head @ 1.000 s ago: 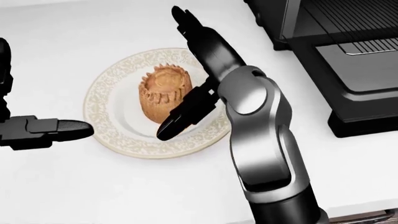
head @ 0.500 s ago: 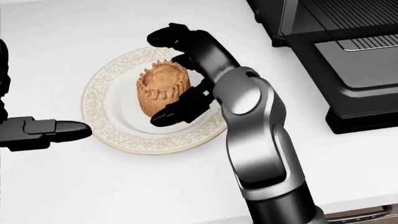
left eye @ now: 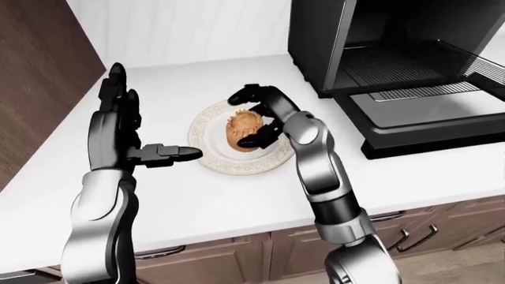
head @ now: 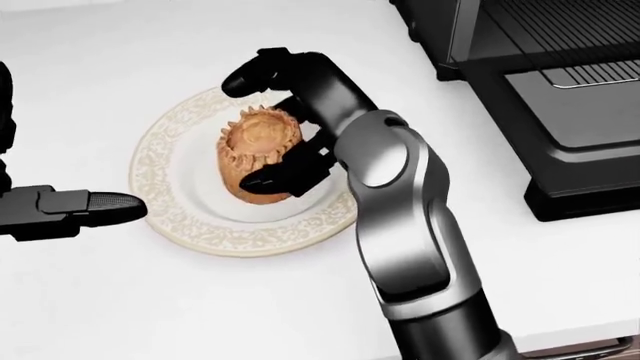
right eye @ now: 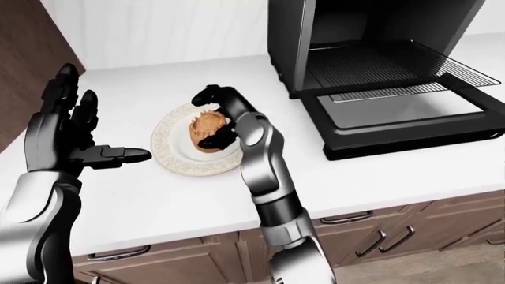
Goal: Place the scone on the rack of the toaster oven.
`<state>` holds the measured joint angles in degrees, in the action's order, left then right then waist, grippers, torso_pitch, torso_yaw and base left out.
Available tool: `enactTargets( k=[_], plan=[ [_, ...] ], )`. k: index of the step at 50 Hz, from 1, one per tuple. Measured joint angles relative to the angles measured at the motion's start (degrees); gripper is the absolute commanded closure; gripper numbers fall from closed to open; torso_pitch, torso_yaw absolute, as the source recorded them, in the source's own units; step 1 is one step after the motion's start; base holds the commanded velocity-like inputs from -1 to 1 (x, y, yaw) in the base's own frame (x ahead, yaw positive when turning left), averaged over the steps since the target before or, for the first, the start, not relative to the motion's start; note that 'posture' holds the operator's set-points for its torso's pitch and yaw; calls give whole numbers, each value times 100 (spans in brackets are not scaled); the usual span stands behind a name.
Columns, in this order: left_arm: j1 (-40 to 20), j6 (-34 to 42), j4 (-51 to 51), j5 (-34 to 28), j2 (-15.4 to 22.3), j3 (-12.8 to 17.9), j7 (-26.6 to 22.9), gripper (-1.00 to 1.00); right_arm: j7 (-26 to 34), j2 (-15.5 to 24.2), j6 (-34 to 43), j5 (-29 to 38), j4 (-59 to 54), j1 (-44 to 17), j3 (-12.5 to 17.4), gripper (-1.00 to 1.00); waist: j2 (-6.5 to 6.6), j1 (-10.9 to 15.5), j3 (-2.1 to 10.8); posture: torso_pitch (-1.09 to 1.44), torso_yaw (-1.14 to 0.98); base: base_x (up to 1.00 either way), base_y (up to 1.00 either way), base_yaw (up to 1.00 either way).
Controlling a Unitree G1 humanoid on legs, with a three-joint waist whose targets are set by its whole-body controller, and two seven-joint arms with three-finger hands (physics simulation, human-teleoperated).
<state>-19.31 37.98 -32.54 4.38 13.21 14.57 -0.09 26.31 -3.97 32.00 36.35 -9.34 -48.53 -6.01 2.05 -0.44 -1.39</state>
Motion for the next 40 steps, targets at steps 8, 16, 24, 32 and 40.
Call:
enactTargets(
  k=[8,16,24,32,40],
  plan=[
    [59,7,-82,28,8,52,-18,-100,-117,-22,-328,82,-173,10,-21,2,16,-8,6,0,0,0,0,0],
    [112,-9,-99,31,1,71,-25,-100,-156,-49,-364,137,-204,-23,22,30,10,-2,-21,0,0,0,0,0],
    [132,-40,-51,39,-8,68,-34,-100,-173,-43,-275,45,-195,-169,21,45,1,4,-45,0,0,0,0,0],
    [59,-16,-57,34,6,48,-7,-100,-242,20,-257,-10,-133,-380,66,61,-4,11,-43,0,0,0,0,0],
    [-29,-4,35,0,5,-25,9,-100,-87,94,-50,127,218,-567,29,73,-11,13,-64,0,0,0,0,0]
  ],
)
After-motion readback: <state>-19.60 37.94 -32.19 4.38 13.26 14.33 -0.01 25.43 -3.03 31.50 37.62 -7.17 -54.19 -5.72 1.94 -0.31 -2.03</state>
